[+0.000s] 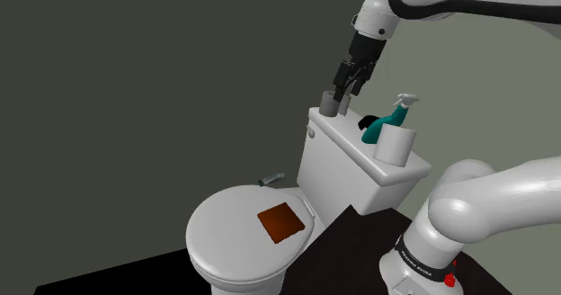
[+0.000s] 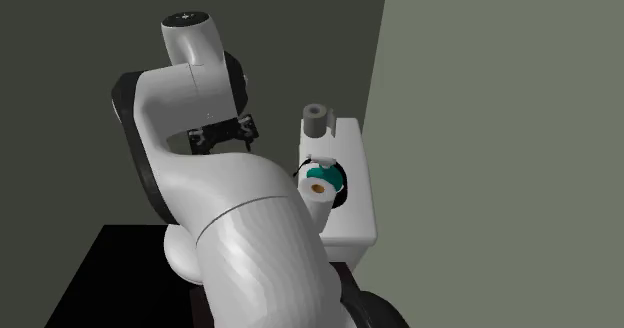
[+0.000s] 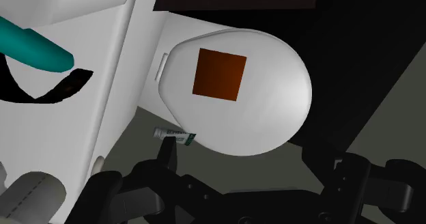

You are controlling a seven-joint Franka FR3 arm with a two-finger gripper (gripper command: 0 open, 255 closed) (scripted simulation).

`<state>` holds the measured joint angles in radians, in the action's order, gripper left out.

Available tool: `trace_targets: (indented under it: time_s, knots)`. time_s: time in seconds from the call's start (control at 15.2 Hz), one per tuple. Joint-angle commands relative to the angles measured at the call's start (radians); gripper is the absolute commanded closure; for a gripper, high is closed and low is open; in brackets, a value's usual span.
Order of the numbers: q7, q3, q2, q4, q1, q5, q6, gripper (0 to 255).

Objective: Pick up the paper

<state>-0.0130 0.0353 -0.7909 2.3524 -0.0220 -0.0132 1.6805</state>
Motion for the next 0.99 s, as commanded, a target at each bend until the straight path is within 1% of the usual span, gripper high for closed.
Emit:
trace_targets:
  time_s: [0.0,0.46,0.92]
  knots:
    - [0.000,0.000,0.000,0.000,0.000,0.000,0.000,0]
    - [0.167,-0.145,0.122,-0.026,-0.043,0.073,0.084,0]
    - [0.332,-0.283,0.296,-0.112,-0.069,0.107,0.164,0]
